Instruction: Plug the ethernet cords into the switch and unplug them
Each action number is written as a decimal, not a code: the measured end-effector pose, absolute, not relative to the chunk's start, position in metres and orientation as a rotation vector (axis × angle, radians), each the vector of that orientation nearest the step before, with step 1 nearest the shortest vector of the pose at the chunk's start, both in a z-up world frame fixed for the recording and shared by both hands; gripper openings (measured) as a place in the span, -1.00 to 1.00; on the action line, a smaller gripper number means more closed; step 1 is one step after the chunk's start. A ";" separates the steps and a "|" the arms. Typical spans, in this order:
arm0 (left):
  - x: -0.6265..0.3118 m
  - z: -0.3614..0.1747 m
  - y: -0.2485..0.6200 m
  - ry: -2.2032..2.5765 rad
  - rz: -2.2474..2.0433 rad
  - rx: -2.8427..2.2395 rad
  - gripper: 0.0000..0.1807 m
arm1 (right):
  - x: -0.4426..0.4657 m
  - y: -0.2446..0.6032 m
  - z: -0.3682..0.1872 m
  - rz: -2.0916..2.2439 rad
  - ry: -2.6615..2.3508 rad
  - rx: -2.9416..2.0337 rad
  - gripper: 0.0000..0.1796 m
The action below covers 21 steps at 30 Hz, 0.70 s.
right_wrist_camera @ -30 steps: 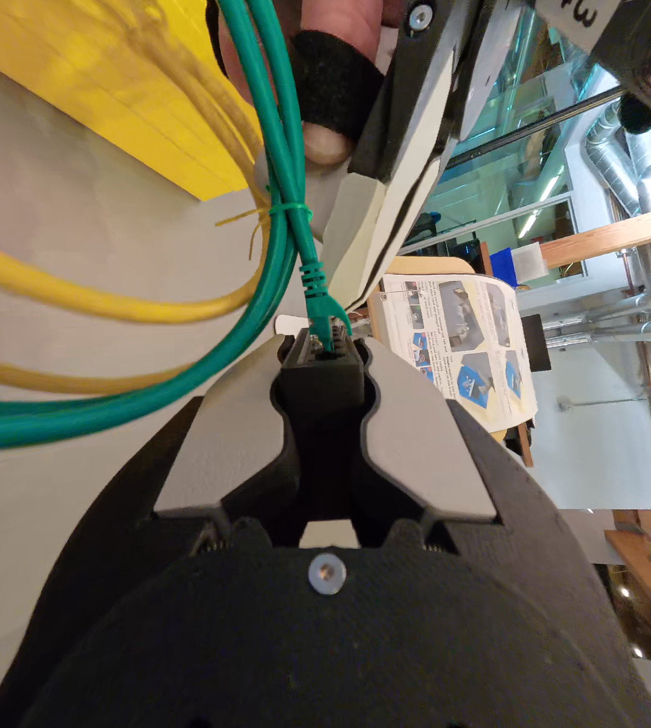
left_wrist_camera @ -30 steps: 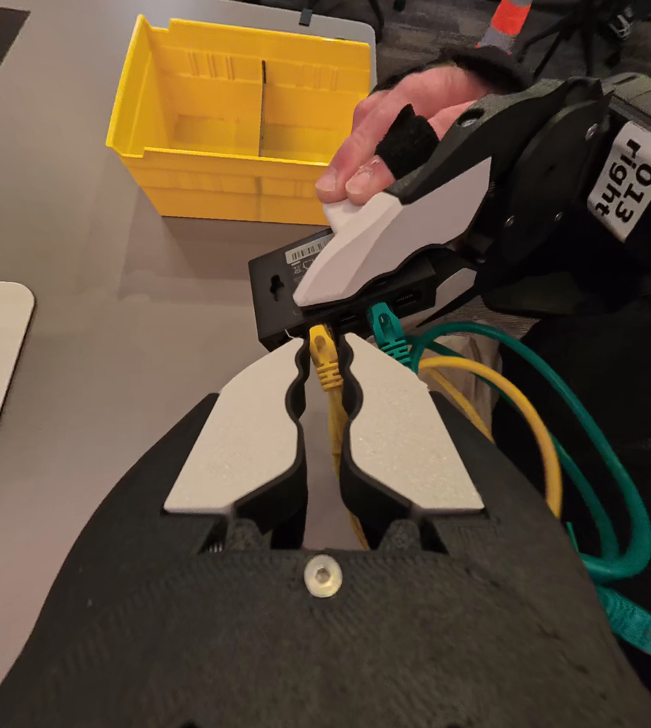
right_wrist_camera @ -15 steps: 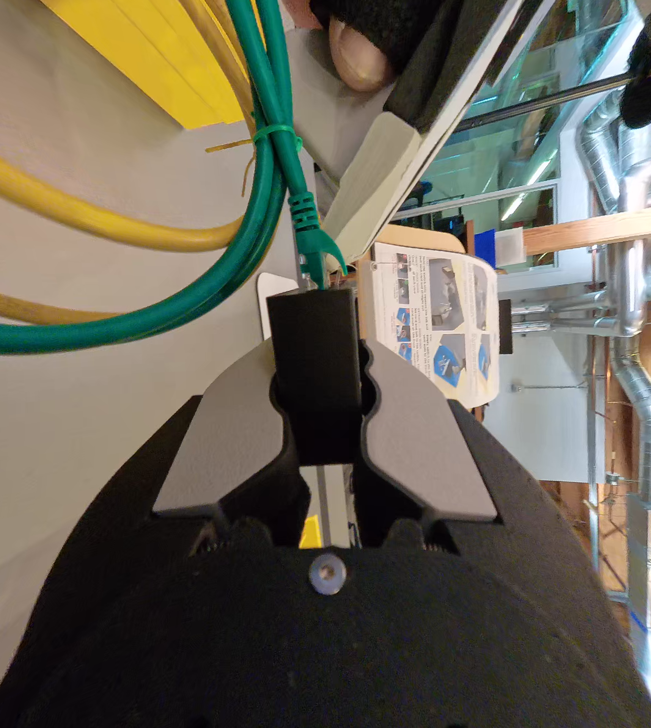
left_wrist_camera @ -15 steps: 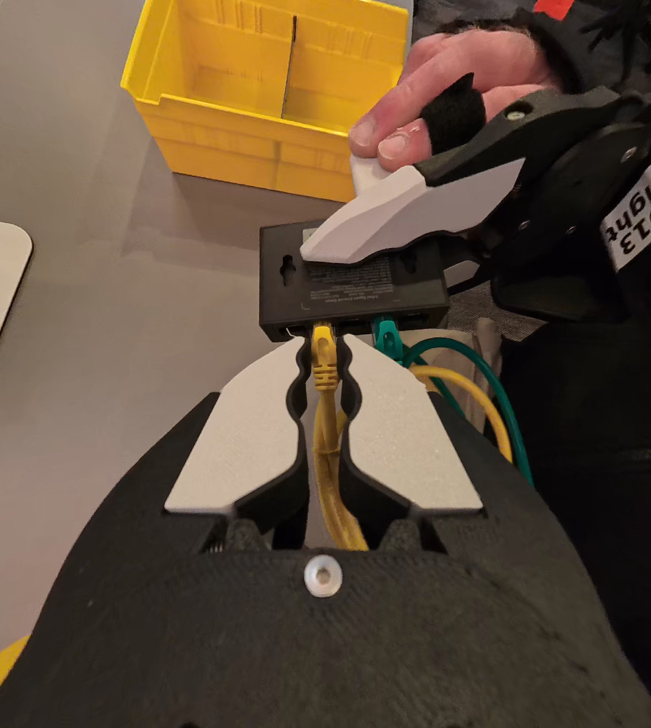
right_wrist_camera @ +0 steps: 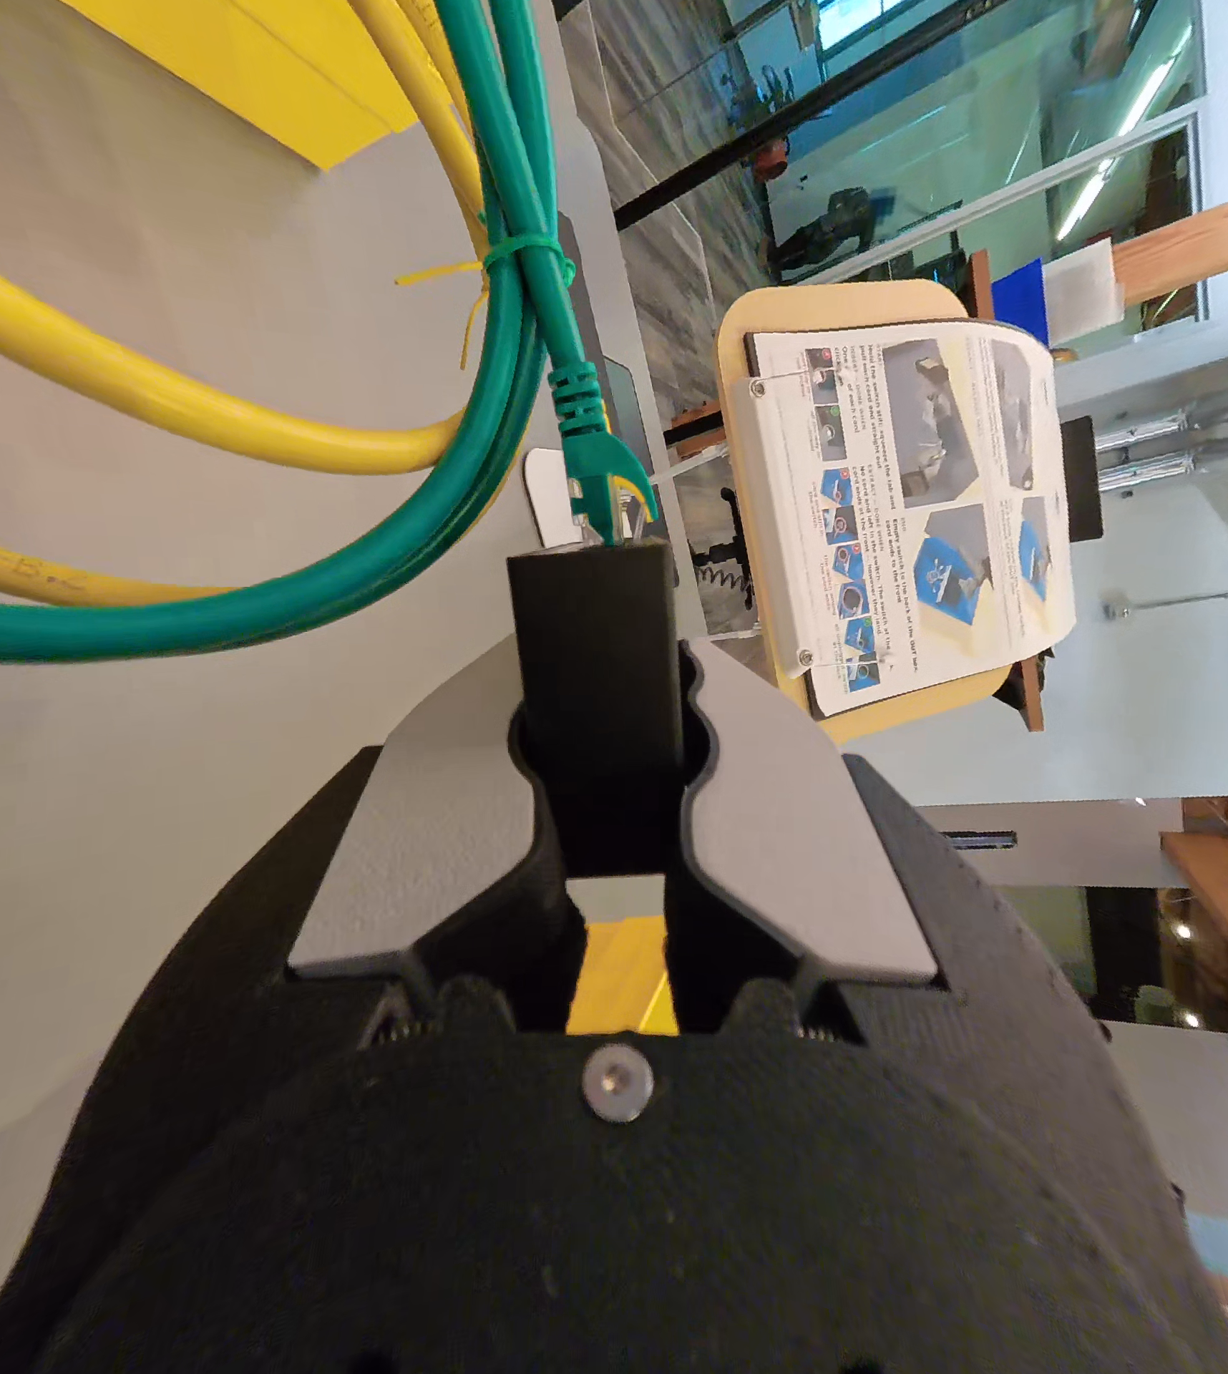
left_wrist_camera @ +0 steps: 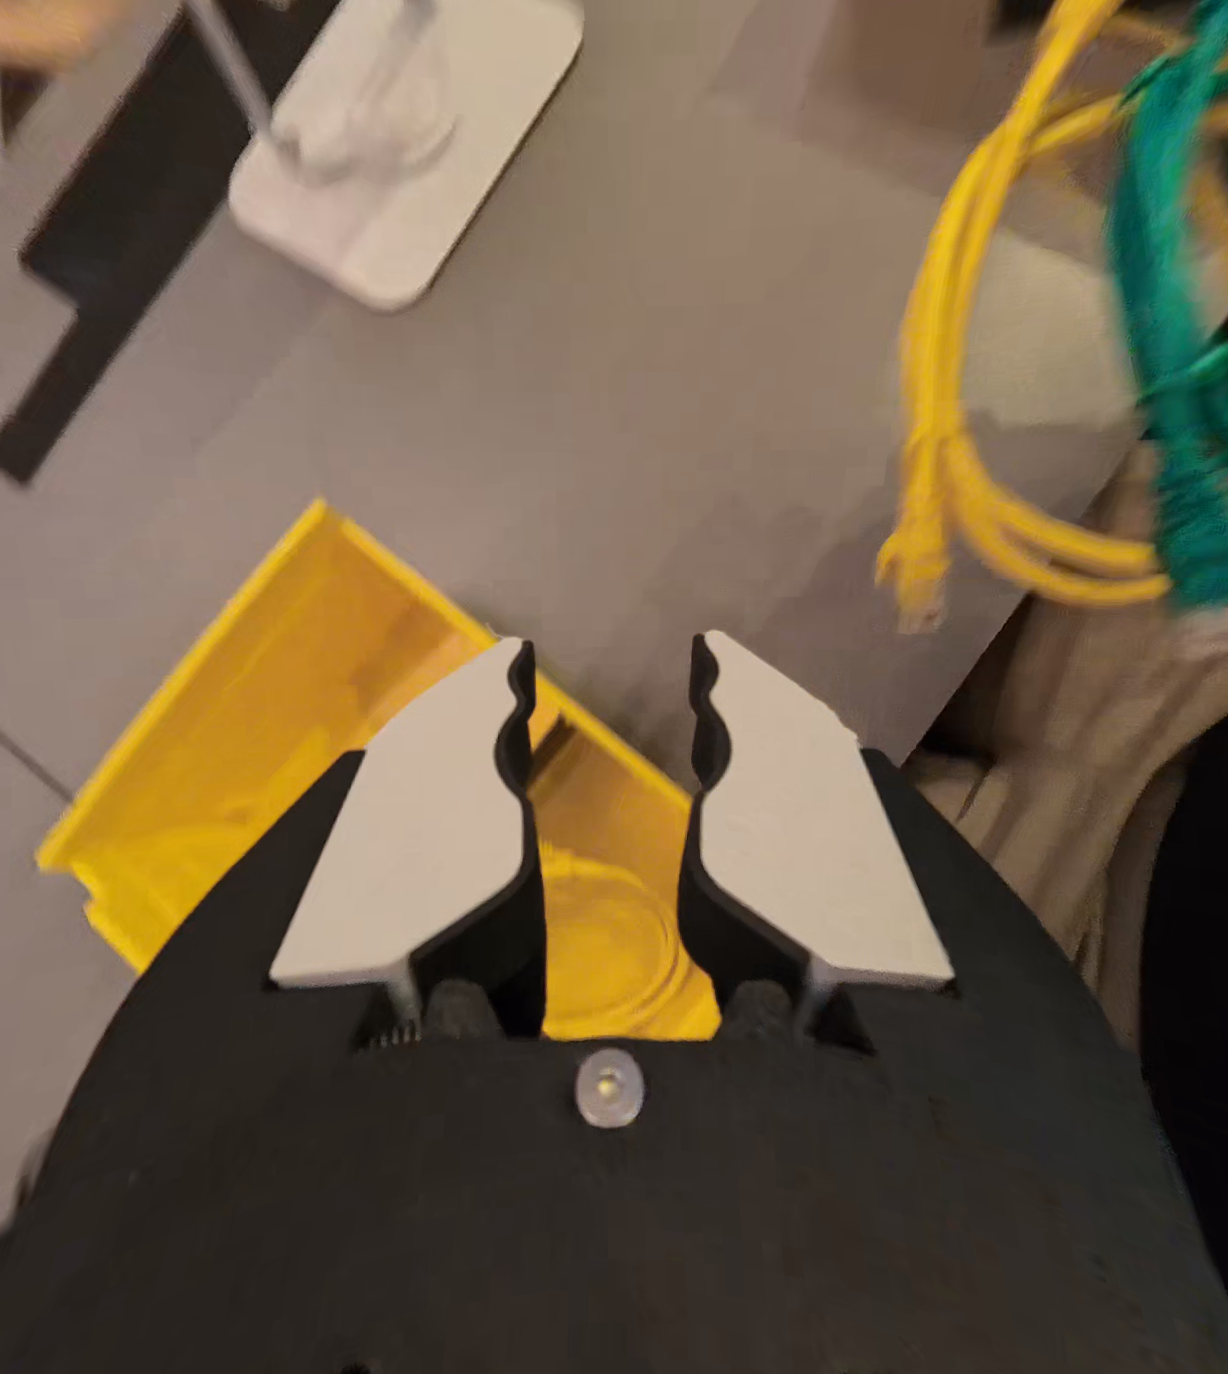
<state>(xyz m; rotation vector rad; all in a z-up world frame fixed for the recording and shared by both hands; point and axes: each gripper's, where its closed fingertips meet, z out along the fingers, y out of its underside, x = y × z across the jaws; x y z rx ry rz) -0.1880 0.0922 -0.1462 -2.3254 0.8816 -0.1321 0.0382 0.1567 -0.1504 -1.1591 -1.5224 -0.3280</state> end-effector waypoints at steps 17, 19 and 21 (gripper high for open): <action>-0.259 -0.316 0.039 0.325 -0.154 -2.769 -0.66 | 0.020 0.146 -0.168 -0.270 -1.584 -1.178 -0.66; -0.261 -0.317 0.037 0.358 -0.143 -2.780 -0.76 | 0.020 0.145 -0.168 -0.263 -1.585 -1.178 -0.65; -0.269 -0.298 0.038 0.364 -0.121 -2.728 -0.86 | 0.022 0.146 -0.167 -0.260 -1.574 -1.181 -0.65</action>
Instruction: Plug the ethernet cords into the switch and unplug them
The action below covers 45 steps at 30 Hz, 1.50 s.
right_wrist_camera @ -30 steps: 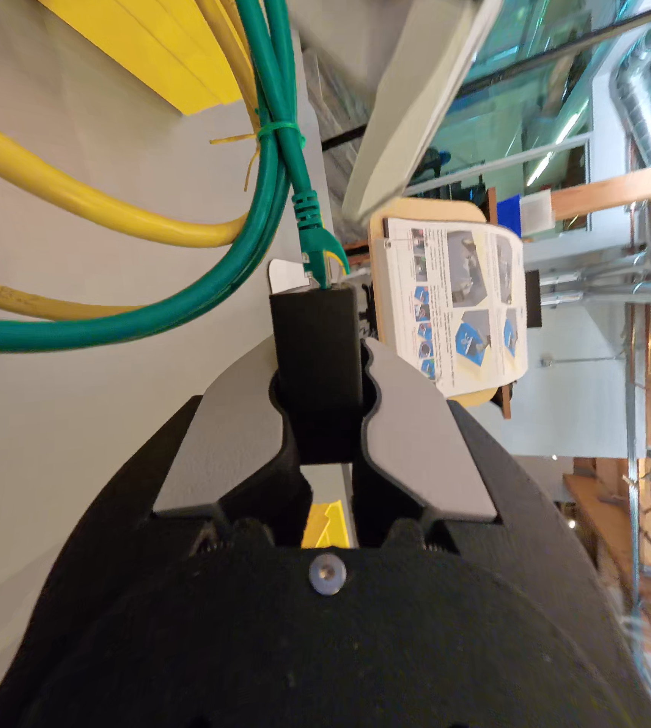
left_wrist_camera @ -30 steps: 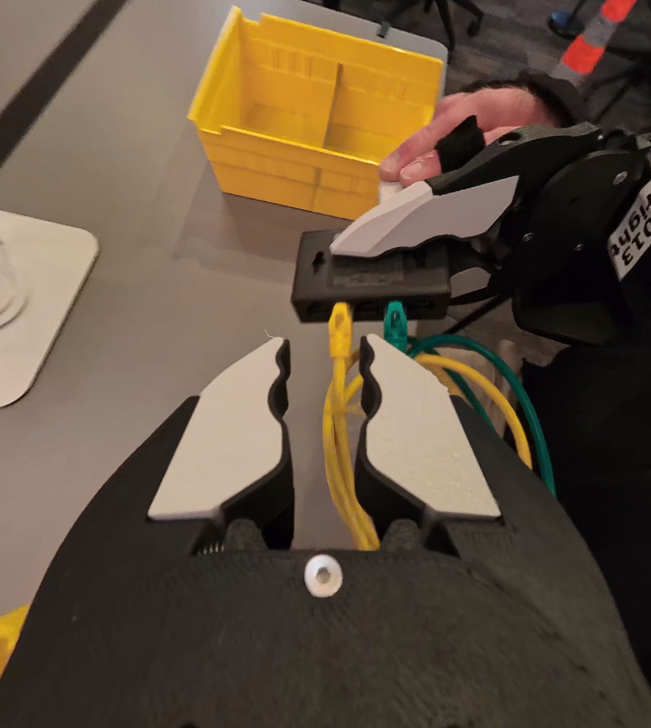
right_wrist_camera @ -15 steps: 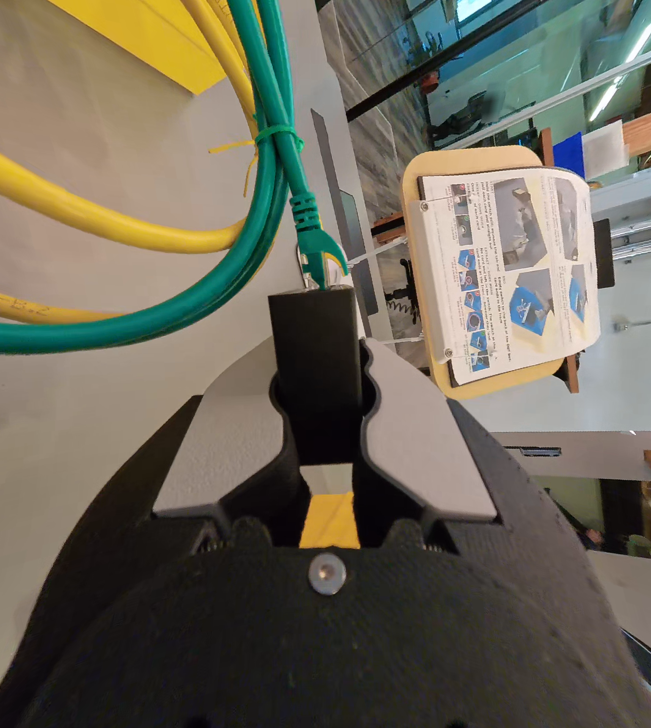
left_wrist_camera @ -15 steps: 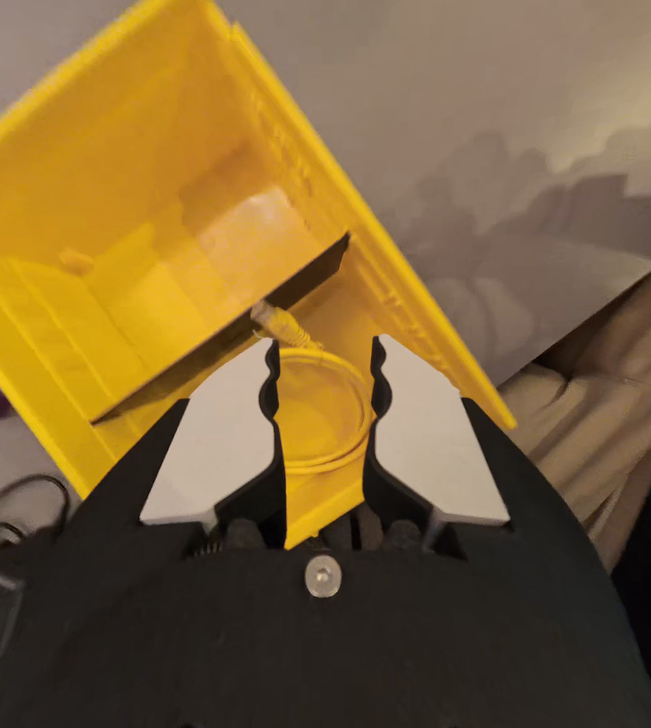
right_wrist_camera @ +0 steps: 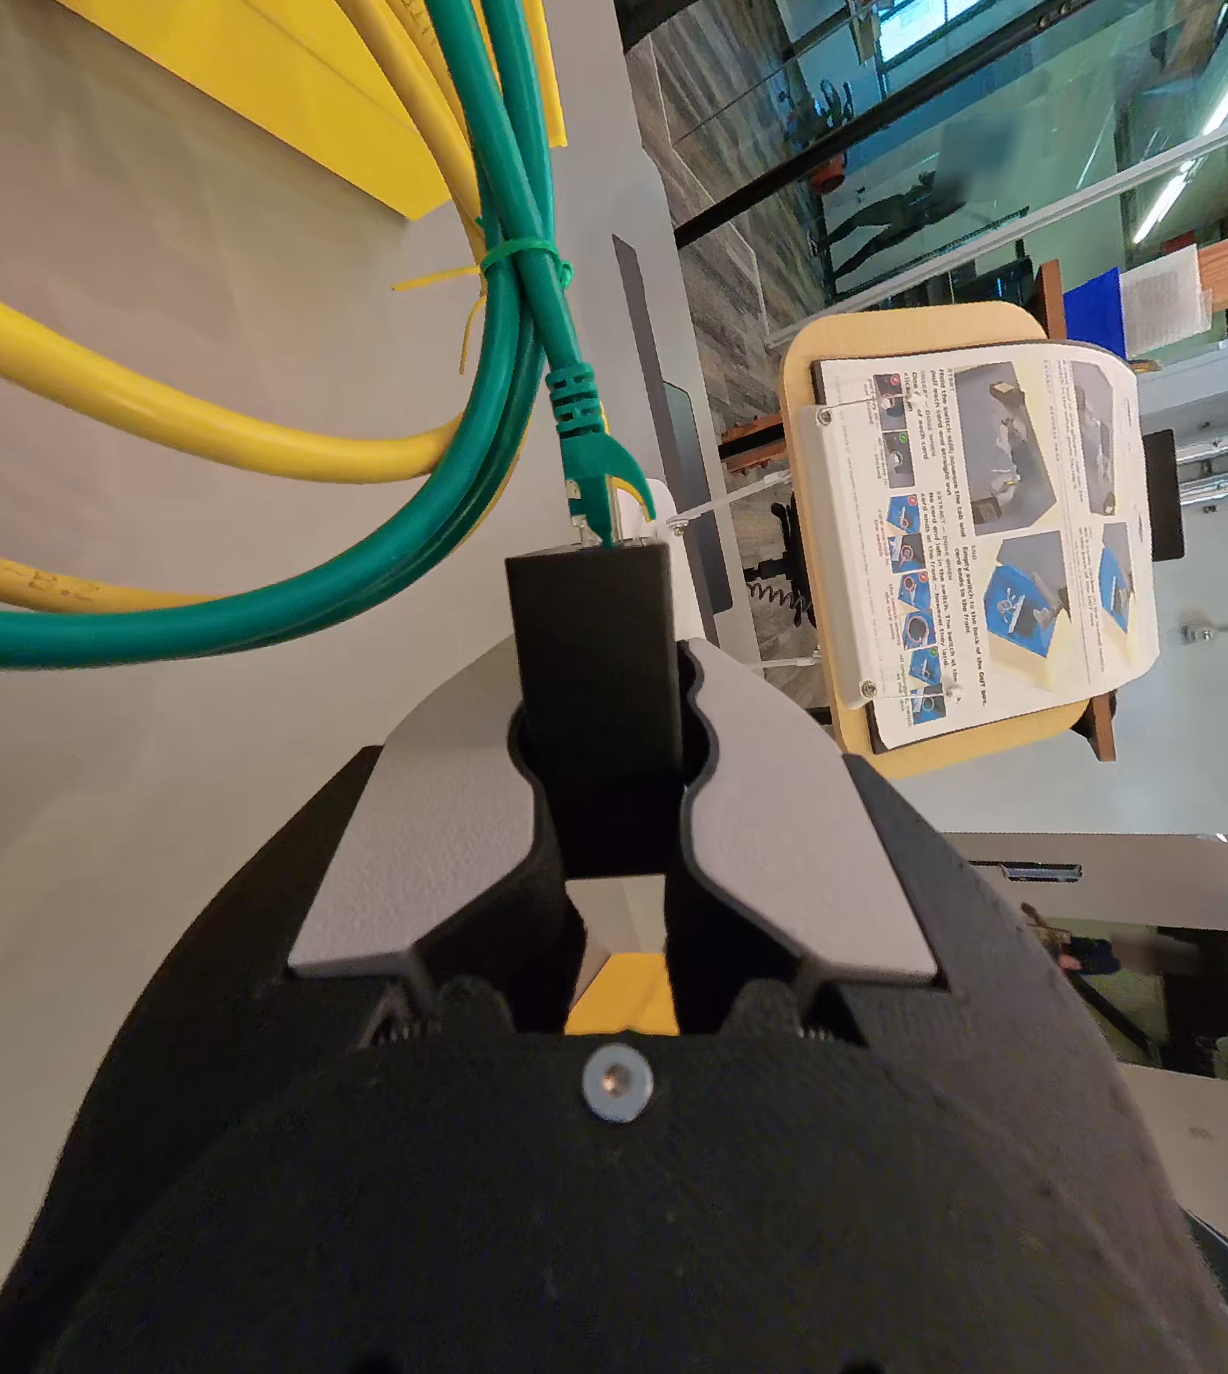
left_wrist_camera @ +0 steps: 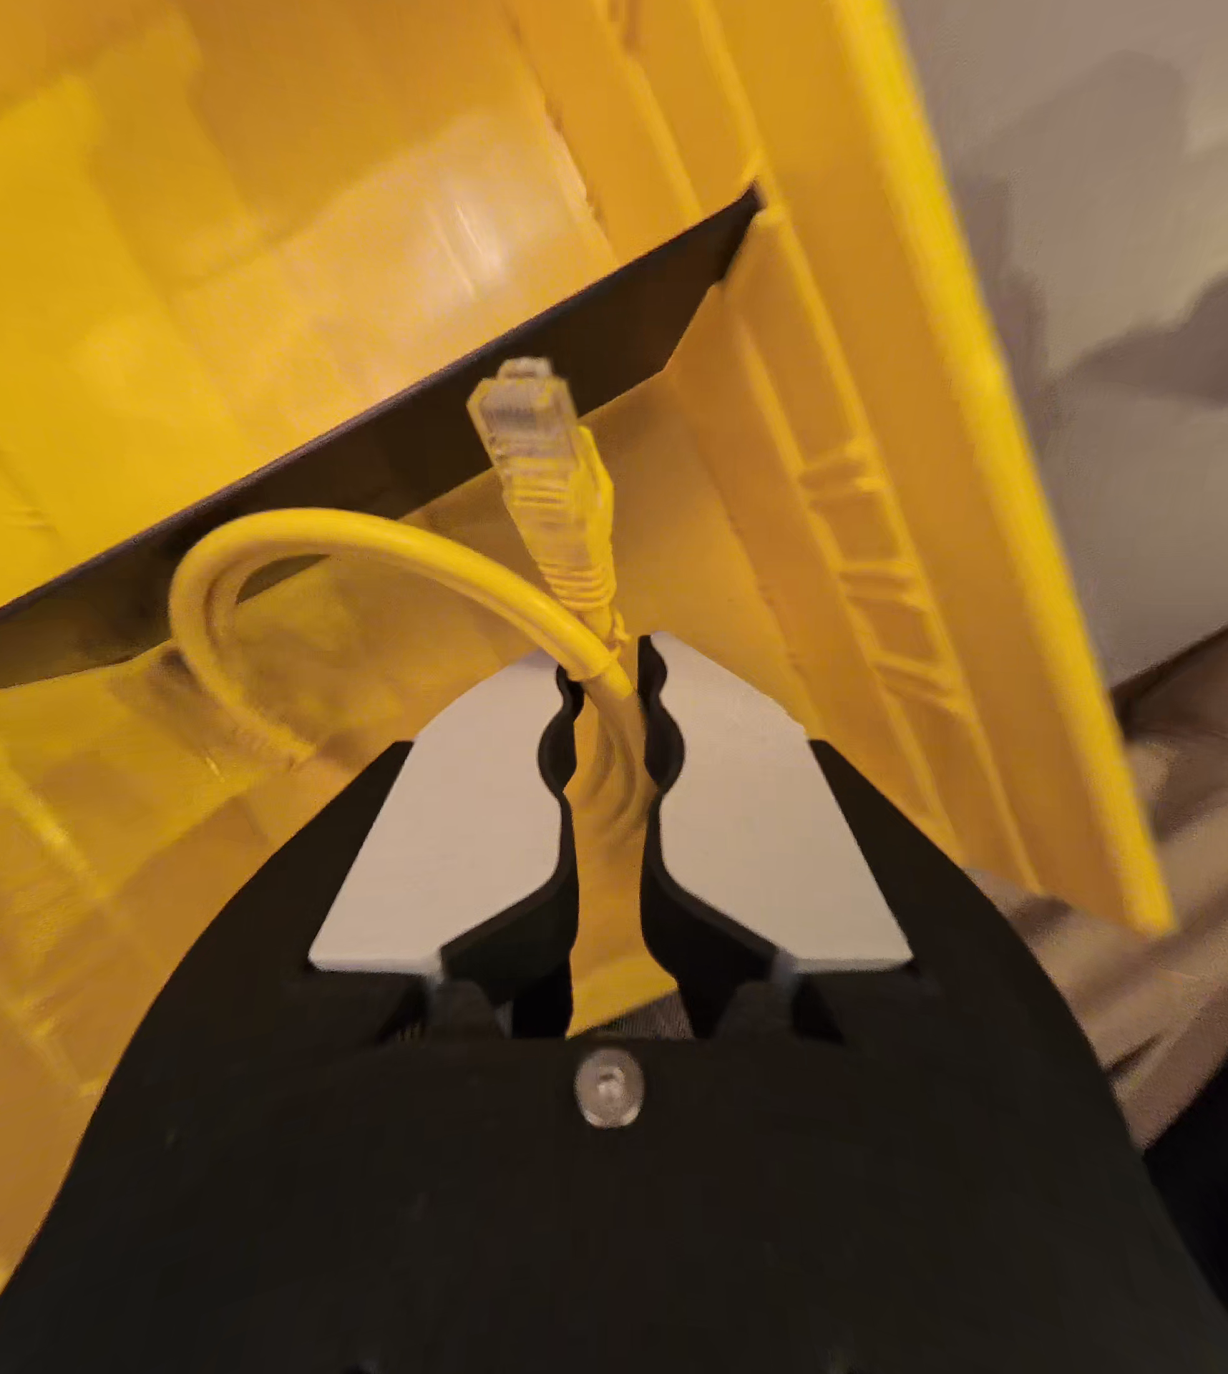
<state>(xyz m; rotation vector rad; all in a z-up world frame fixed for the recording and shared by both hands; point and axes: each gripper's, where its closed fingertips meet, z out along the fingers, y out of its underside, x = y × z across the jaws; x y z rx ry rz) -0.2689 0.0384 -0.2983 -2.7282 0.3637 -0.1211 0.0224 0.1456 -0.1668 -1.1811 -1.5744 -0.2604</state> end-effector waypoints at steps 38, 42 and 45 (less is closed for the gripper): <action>-0.054 -0.302 0.132 0.396 -1.044 -2.471 -0.69 | 0.101 0.170 -0.105 -0.050 -1.202 -1.330 -0.66; -0.070 -0.314 0.143 0.401 -0.754 -2.529 -0.57 | 0.101 0.170 -0.105 -0.048 -1.201 -1.331 -0.66; -0.088 -0.325 0.155 0.444 -0.465 -2.522 -0.48 | 0.102 0.169 -0.104 -0.048 -1.201 -1.330 -0.67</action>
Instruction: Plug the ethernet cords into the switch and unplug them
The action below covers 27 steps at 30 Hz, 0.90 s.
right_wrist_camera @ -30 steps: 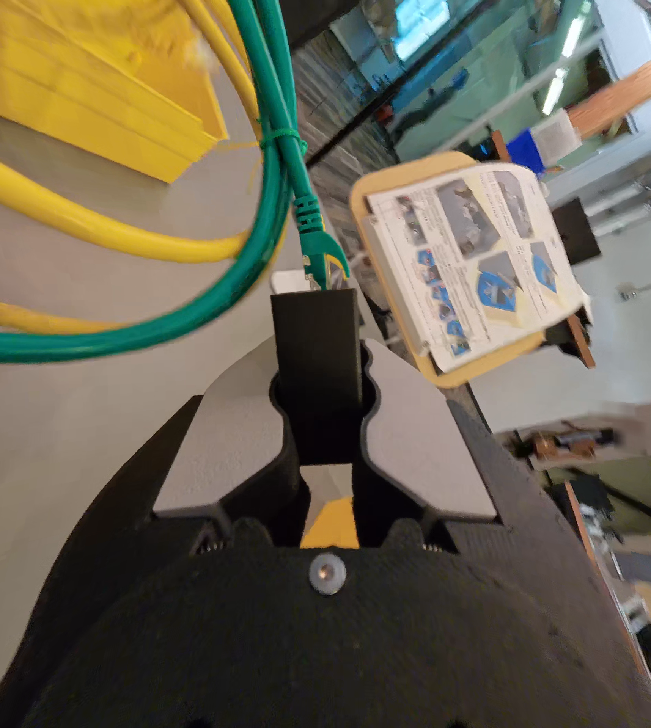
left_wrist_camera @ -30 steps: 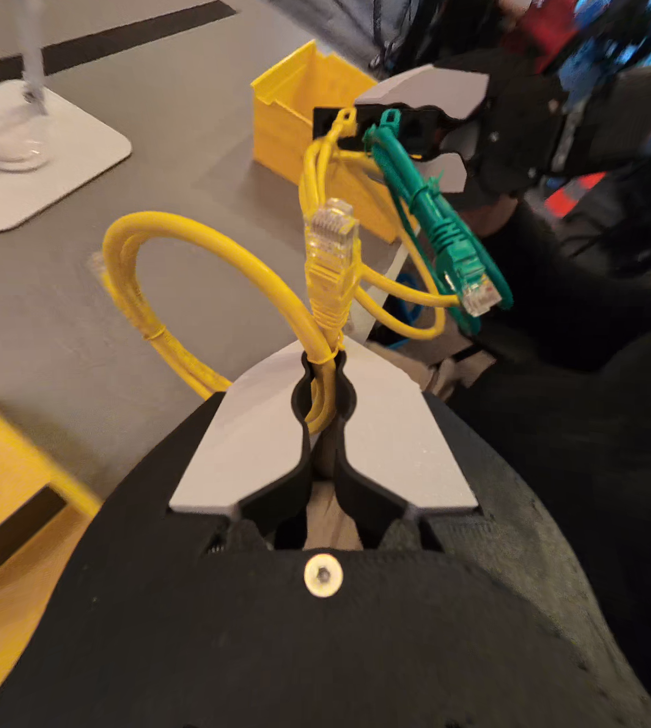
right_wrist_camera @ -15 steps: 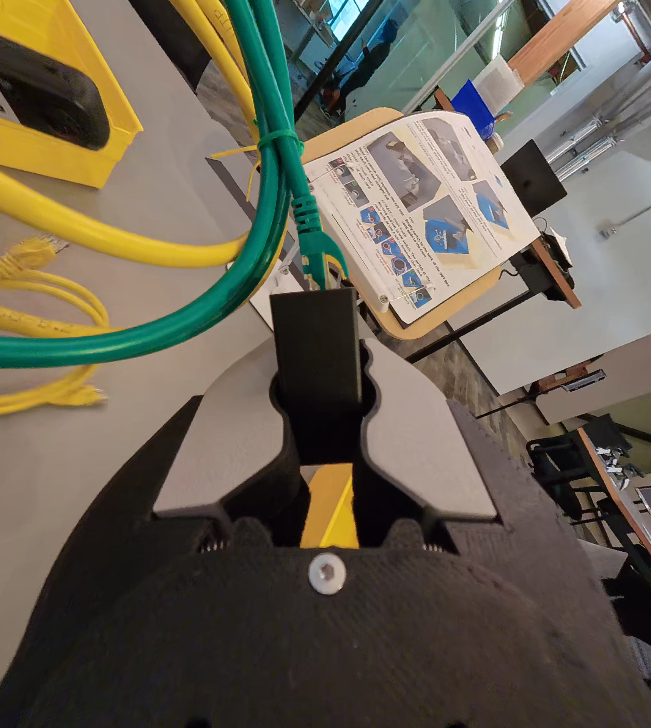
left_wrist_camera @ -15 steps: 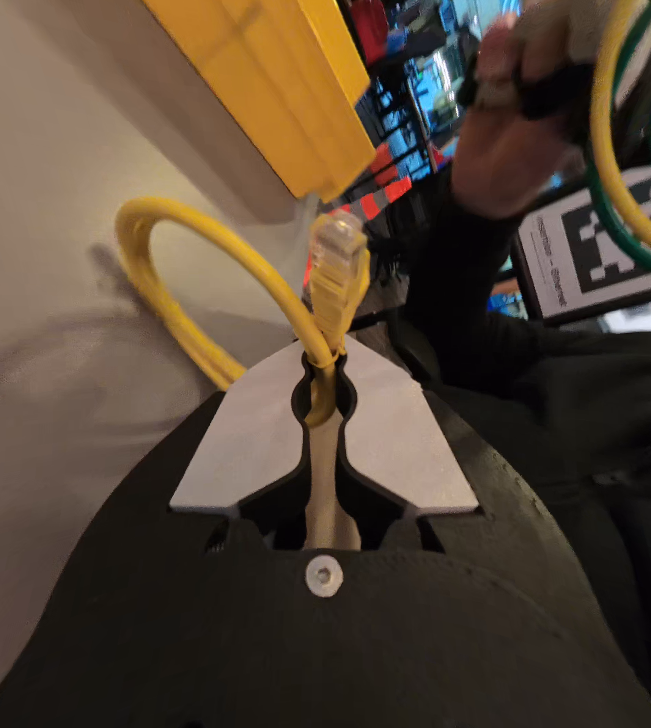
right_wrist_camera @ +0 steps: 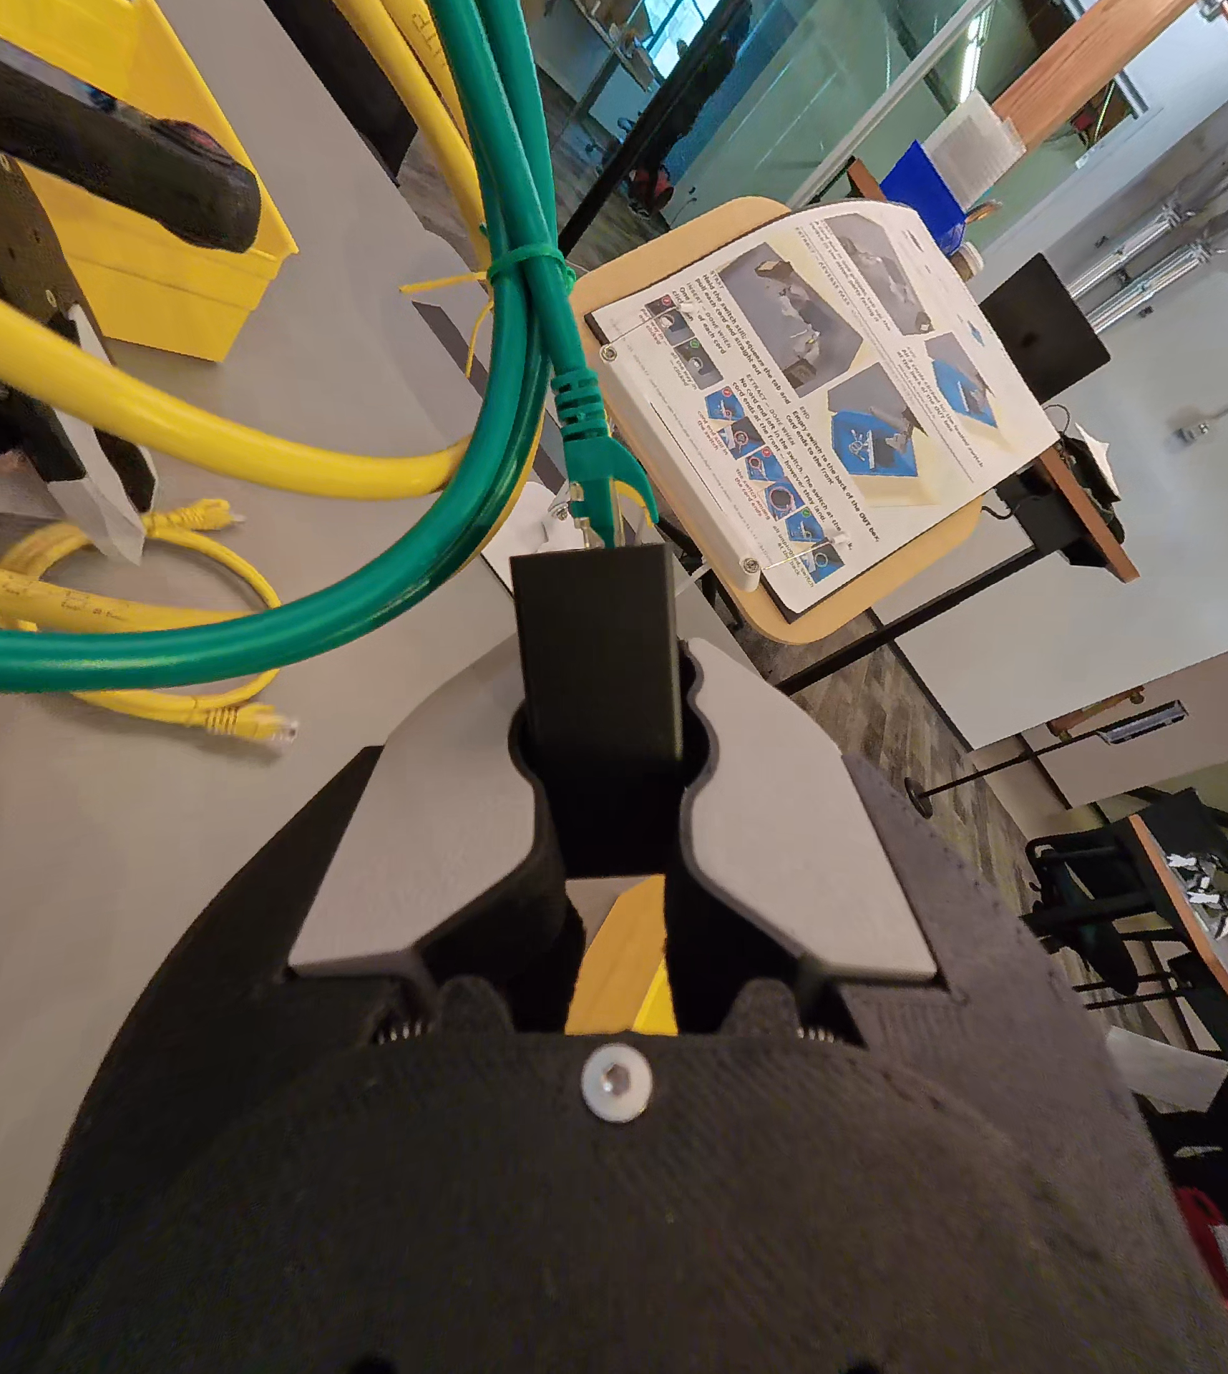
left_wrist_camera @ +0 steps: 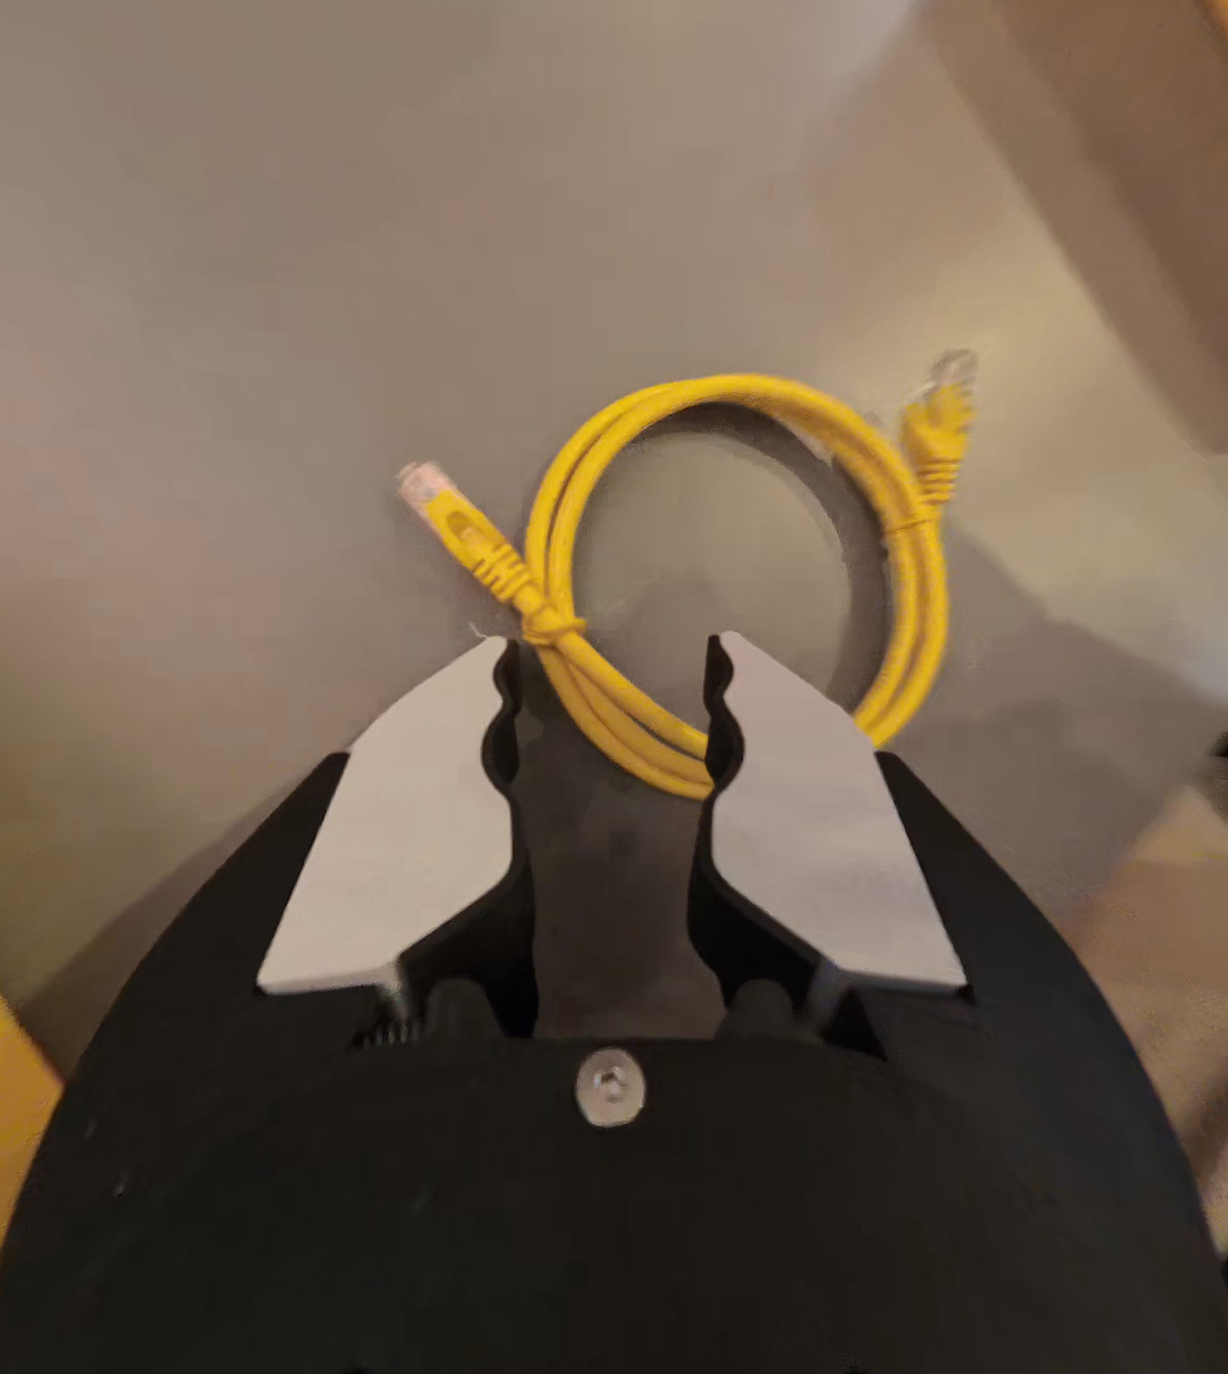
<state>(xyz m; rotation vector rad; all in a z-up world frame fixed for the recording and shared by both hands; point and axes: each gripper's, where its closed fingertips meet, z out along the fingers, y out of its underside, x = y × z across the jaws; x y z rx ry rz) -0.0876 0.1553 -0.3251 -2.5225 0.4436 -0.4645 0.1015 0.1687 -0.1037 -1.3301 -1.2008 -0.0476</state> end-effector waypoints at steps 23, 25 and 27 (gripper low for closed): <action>-0.088 -0.304 0.193 0.529 -0.294 -2.330 -0.86 | 0.094 0.167 -0.109 -0.079 -1.231 -1.301 -0.66; -0.086 -0.269 0.188 0.524 -0.323 -2.244 -0.87 | 0.095 0.169 -0.110 -0.096 -1.231 -1.289 -0.66; -0.087 -0.227 0.179 0.557 -0.332 -2.149 -0.87 | 0.096 0.171 -0.112 -0.113 -1.237 -1.273 -0.66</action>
